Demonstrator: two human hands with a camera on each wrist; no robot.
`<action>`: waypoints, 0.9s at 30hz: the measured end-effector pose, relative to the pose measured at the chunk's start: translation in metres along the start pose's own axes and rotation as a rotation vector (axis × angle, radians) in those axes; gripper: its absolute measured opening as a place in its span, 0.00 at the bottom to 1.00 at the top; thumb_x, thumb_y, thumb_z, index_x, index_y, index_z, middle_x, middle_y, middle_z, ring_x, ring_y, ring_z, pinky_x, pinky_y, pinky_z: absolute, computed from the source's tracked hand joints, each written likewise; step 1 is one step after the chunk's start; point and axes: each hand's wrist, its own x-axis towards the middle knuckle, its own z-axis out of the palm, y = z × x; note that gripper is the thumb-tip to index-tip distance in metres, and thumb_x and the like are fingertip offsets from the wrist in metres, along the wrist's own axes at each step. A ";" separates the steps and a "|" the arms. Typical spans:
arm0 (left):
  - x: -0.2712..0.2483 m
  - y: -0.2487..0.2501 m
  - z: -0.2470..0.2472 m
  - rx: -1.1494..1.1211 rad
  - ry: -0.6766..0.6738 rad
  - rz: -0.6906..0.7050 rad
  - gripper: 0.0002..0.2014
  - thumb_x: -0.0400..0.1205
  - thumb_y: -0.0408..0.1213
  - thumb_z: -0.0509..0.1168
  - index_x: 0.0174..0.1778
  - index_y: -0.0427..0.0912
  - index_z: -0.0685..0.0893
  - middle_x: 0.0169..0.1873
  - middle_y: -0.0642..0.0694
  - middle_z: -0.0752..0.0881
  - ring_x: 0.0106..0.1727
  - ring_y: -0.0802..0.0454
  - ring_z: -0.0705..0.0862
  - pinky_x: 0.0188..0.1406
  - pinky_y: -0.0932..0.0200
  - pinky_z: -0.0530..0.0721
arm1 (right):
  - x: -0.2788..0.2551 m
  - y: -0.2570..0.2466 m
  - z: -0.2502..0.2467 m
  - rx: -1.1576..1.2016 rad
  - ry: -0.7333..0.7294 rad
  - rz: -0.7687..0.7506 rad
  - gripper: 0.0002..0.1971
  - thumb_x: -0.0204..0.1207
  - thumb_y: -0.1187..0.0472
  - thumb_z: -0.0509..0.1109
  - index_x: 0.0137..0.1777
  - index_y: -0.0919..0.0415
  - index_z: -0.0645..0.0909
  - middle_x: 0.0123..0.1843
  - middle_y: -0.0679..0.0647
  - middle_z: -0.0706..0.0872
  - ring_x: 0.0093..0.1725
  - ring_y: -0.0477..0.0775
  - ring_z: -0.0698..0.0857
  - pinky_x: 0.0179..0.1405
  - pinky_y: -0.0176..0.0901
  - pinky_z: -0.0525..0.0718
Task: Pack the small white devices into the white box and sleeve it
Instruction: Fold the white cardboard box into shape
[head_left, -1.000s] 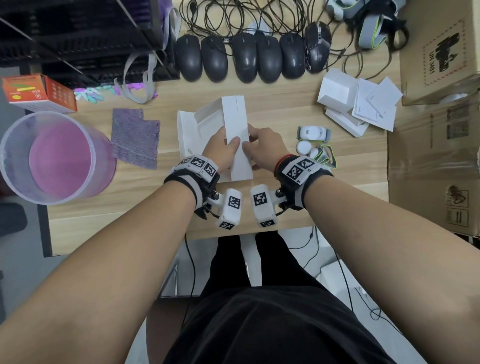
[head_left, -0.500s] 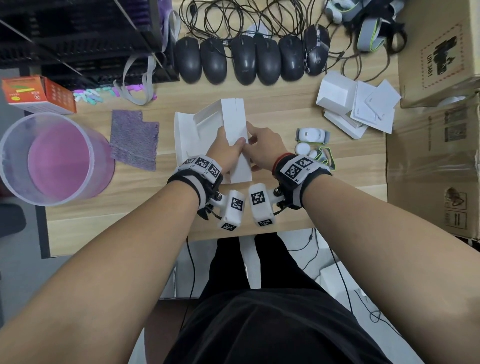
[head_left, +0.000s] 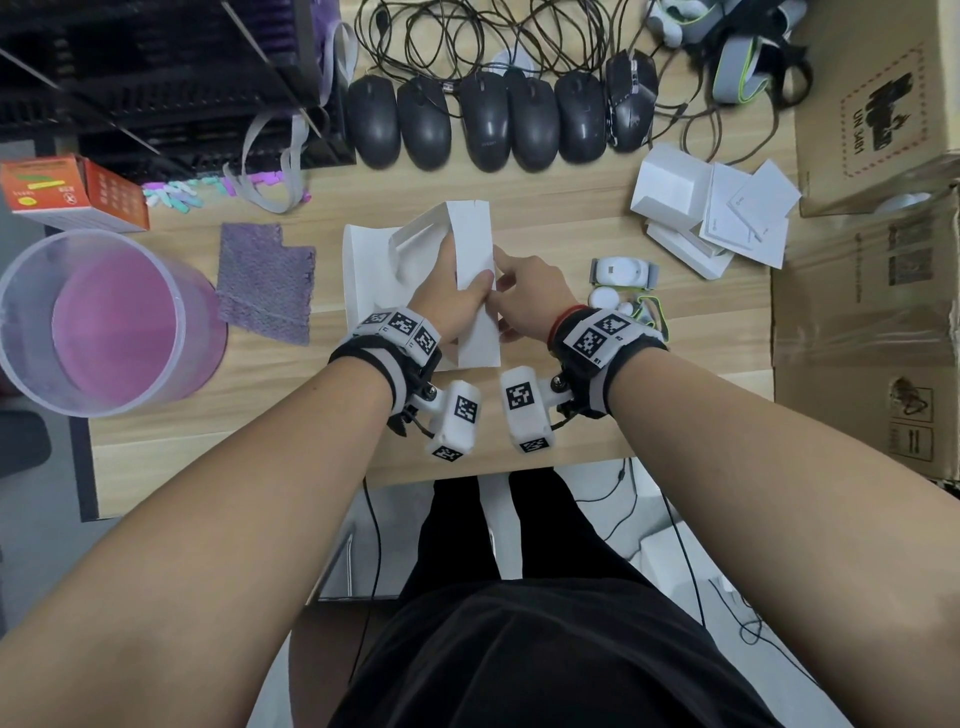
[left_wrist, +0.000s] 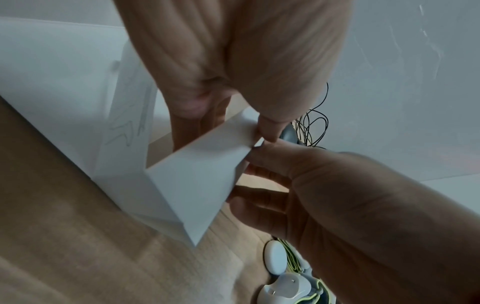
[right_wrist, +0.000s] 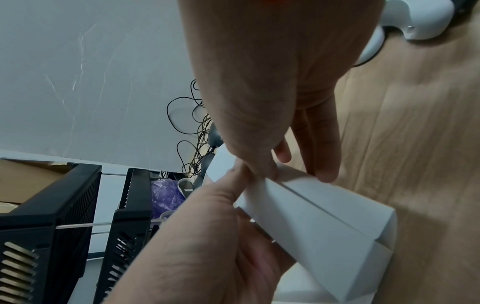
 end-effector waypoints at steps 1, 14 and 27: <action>0.000 0.000 0.000 0.002 0.004 0.010 0.31 0.89 0.39 0.59 0.86 0.54 0.54 0.69 0.51 0.80 0.66 0.49 0.81 0.64 0.50 0.80 | 0.000 0.000 -0.001 0.012 -0.005 0.009 0.16 0.80 0.63 0.63 0.67 0.58 0.80 0.56 0.63 0.85 0.37 0.62 0.91 0.35 0.57 0.93; 0.000 -0.008 -0.010 -0.056 -0.108 0.069 0.32 0.86 0.49 0.59 0.86 0.59 0.55 0.76 0.51 0.78 0.73 0.48 0.80 0.73 0.37 0.79 | 0.027 -0.017 -0.031 0.164 -0.169 -0.005 0.49 0.77 0.69 0.73 0.86 0.37 0.46 0.57 0.53 0.79 0.34 0.55 0.88 0.36 0.52 0.93; 0.006 -0.005 -0.012 -0.065 -0.087 0.018 0.32 0.91 0.45 0.52 0.87 0.68 0.45 0.78 0.52 0.75 0.71 0.51 0.80 0.75 0.43 0.77 | 0.038 -0.022 -0.022 0.150 0.158 -0.002 0.26 0.76 0.69 0.71 0.74 0.53 0.80 0.56 0.58 0.86 0.33 0.62 0.92 0.32 0.48 0.92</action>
